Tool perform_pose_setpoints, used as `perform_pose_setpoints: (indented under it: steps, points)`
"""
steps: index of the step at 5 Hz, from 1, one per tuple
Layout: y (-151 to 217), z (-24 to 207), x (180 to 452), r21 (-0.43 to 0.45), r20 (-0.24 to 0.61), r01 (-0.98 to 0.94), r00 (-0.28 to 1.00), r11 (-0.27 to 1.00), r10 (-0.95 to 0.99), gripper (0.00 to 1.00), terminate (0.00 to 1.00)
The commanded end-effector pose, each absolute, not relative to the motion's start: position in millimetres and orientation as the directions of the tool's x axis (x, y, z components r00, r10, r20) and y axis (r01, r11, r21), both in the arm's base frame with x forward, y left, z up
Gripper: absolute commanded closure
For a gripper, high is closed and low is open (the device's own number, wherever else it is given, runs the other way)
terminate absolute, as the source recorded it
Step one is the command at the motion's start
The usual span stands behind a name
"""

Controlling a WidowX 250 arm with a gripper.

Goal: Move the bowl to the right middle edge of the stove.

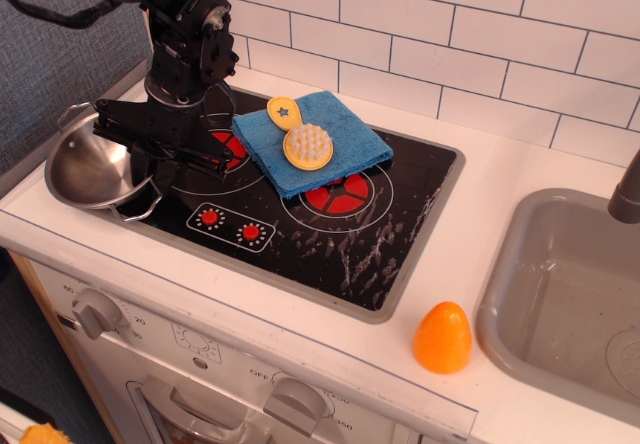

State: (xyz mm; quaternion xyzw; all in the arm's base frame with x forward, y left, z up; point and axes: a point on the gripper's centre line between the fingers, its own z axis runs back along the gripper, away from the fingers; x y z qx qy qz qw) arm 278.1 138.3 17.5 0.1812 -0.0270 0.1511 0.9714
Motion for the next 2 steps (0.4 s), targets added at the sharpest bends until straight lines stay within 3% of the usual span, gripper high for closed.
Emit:
perform_pose_setpoints:
  steps: [1, 2]
  points:
    - [140, 53, 285, 0.35, 0.188, -0.302, 0.95, 0.887, 0.249, 1.0, 0.0]
    - [119, 78, 292, 0.342, 0.247, -0.291, 0.945, 0.893, 0.213, 1.0, 0.0]
